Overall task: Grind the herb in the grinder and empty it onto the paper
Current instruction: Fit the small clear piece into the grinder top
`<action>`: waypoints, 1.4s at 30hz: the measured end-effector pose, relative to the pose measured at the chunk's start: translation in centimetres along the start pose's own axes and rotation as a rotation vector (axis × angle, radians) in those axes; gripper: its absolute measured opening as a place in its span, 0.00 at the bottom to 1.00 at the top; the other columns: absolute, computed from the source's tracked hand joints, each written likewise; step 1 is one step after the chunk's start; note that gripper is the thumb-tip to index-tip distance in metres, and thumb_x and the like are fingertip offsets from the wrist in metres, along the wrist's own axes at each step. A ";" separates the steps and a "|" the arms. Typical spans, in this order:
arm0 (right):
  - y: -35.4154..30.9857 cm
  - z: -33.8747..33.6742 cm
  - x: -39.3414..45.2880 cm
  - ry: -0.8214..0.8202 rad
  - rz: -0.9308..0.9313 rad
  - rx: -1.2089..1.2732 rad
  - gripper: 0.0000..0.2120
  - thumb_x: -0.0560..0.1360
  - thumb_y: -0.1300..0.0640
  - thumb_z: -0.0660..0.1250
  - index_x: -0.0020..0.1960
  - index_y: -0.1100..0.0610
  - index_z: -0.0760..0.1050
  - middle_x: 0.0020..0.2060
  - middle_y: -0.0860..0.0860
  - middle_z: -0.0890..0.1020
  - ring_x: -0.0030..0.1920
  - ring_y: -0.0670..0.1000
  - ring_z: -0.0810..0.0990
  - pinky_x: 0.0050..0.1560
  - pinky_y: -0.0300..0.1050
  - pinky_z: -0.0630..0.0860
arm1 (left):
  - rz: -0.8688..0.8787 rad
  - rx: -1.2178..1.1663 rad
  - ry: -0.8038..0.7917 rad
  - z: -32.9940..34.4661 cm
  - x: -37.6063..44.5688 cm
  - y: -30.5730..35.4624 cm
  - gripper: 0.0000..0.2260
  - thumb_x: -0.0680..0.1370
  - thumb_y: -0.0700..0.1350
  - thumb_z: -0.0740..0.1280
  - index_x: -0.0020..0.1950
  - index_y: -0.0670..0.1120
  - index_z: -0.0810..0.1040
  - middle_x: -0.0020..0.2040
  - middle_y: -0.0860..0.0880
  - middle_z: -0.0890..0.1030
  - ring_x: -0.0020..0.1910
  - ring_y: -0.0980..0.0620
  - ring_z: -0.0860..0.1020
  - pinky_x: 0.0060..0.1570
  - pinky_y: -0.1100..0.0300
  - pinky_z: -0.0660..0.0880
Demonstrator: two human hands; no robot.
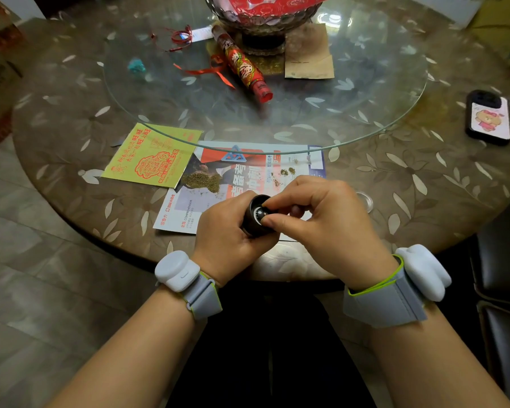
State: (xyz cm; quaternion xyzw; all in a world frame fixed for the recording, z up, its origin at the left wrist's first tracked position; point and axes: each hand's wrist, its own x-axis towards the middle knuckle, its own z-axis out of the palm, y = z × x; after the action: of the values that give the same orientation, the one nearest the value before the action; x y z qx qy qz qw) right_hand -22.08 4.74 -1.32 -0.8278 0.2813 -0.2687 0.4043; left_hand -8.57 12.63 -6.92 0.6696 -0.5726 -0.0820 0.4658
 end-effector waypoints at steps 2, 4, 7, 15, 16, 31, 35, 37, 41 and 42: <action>0.0 0.0 0.0 -0.003 -0.004 0.003 0.07 0.65 0.58 0.75 0.42 0.54 0.85 0.33 0.45 0.78 0.33 0.46 0.74 0.38 0.35 0.70 | 0.001 0.004 -0.002 0.0 0.0 0.0 0.11 0.67 0.51 0.68 0.46 0.48 0.79 0.37 0.49 0.81 0.36 0.46 0.78 0.33 0.49 0.74; -0.1 -0.1 0.0 -0.011 -0.005 0.009 0.06 0.65 0.59 0.75 0.42 0.55 0.85 0.33 0.46 0.78 0.33 0.46 0.74 0.38 0.35 0.69 | -0.009 0.004 -0.003 0.0 0.0 -0.1 0.12 0.67 0.51 0.68 0.46 0.46 0.80 0.37 0.49 0.81 0.36 0.46 0.79 0.34 0.49 0.74; -0.1 -0.1 0.0 -0.021 -0.008 0.011 0.06 0.65 0.61 0.75 0.43 0.55 0.85 0.34 0.48 0.79 0.33 0.47 0.74 0.39 0.35 0.70 | -0.018 0.004 -0.004 0.0 -0.1 -0.1 0.13 0.67 0.52 0.68 0.47 0.46 0.80 0.38 0.49 0.82 0.37 0.46 0.79 0.34 0.49 0.74; -0.2 -0.2 0.1 -0.043 -0.022 0.019 0.07 0.65 0.61 0.75 0.43 0.55 0.85 0.36 0.50 0.81 0.34 0.46 0.75 0.40 0.42 0.74 | -0.017 0.000 -0.008 0.0 -0.1 -0.2 0.13 0.67 0.52 0.68 0.47 0.46 0.80 0.39 0.49 0.82 0.38 0.46 0.80 0.35 0.48 0.75; -0.2 -0.2 0.1 -0.045 -0.021 0.017 0.07 0.65 0.62 0.75 0.43 0.56 0.85 0.36 0.50 0.81 0.35 0.46 0.75 0.40 0.41 0.74 | -0.019 -0.001 -0.007 0.0 -0.1 -0.2 0.13 0.67 0.52 0.68 0.47 0.46 0.80 0.39 0.49 0.82 0.38 0.46 0.80 0.35 0.48 0.75; -0.2 0.0 0.2 -0.024 -0.038 -0.004 0.07 0.65 0.61 0.75 0.43 0.55 0.84 0.36 0.50 0.81 0.35 0.47 0.75 0.40 0.41 0.74 | -0.025 -0.015 -0.002 -0.1 0.0 -0.3 0.14 0.67 0.53 0.67 0.47 0.46 0.80 0.39 0.48 0.82 0.38 0.45 0.80 0.35 0.48 0.74; -0.2 0.0 0.2 -0.027 -0.046 -0.011 0.07 0.65 0.62 0.75 0.43 0.55 0.84 0.37 0.49 0.81 0.35 0.45 0.75 0.40 0.37 0.73 | -0.026 -0.007 -0.003 0.0 0.0 -0.3 0.13 0.67 0.52 0.67 0.47 0.47 0.80 0.38 0.49 0.82 0.37 0.46 0.79 0.35 0.48 0.74; -0.3 0.0 0.2 -0.024 -0.048 -0.030 0.07 0.65 0.62 0.75 0.43 0.54 0.84 0.37 0.49 0.81 0.35 0.44 0.75 0.41 0.37 0.73 | -0.029 -0.011 -0.005 0.0 0.0 -0.3 0.13 0.67 0.52 0.68 0.46 0.47 0.80 0.38 0.49 0.81 0.37 0.46 0.79 0.34 0.49 0.74; -0.8 0.0 0.3 -0.019 -0.074 -0.134 0.06 0.66 0.58 0.72 0.42 0.54 0.84 0.34 0.48 0.80 0.35 0.47 0.75 0.40 0.43 0.73 | -0.027 -0.008 -0.004 0.0 0.1 -0.4 0.12 0.67 0.52 0.69 0.46 0.47 0.79 0.37 0.49 0.81 0.36 0.47 0.78 0.34 0.49 0.74; -1.1 -0.1 0.3 -0.022 -0.085 -0.172 0.06 0.66 0.58 0.72 0.42 0.54 0.84 0.33 0.48 0.79 0.35 0.47 0.75 0.40 0.43 0.73 | -0.024 -0.009 -0.003 -0.1 0.1 -0.3 0.12 0.67 0.52 0.69 0.46 0.47 0.79 0.38 0.49 0.81 0.36 0.47 0.78 0.34 0.49 0.74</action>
State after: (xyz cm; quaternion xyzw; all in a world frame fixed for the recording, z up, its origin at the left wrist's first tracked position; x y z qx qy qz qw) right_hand -21.66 5.10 -0.32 -0.8735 0.2638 -0.2512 0.3230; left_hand -8.30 12.57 -7.05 0.6741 -0.5650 -0.0912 0.4670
